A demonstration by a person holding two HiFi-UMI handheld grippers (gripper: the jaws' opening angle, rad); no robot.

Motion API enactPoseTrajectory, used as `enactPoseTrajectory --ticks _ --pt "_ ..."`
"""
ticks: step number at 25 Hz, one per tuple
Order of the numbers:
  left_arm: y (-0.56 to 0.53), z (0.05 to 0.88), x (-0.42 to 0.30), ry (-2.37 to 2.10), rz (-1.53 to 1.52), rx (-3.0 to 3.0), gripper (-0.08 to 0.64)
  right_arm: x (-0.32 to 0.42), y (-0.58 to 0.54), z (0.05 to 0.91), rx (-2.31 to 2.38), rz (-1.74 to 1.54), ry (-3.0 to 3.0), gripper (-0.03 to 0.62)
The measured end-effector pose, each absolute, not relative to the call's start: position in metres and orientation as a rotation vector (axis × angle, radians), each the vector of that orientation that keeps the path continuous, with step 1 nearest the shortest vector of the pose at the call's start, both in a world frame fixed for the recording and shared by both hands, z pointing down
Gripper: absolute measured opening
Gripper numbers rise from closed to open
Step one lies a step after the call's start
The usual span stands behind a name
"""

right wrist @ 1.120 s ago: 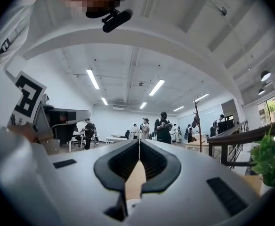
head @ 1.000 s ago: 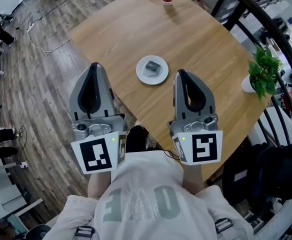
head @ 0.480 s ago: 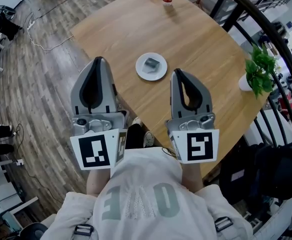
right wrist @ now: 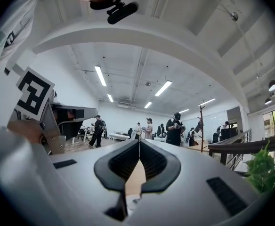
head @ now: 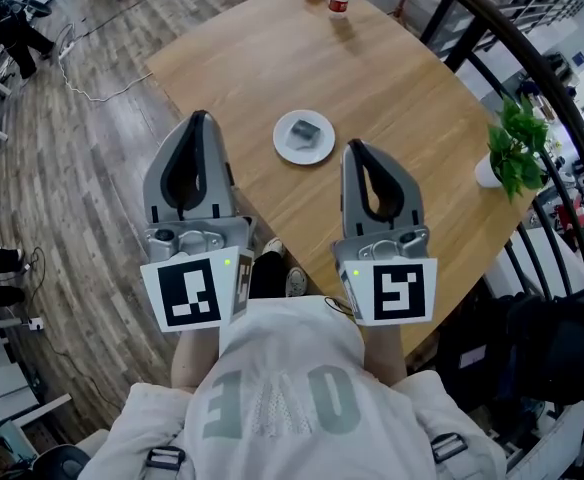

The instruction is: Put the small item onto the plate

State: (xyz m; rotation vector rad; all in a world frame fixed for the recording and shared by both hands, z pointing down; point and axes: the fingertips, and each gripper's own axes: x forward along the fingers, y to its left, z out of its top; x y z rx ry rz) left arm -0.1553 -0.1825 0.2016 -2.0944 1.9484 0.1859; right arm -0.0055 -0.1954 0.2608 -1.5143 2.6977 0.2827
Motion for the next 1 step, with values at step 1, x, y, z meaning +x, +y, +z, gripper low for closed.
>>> enactPoseTrajectory --ticks 1 --pt "-0.1824 0.2018 -0.1562 1.955 0.180 -2.092 0.008 -0.0058 -0.1950 0.2603 -1.514 0.287 2.701 0.018"
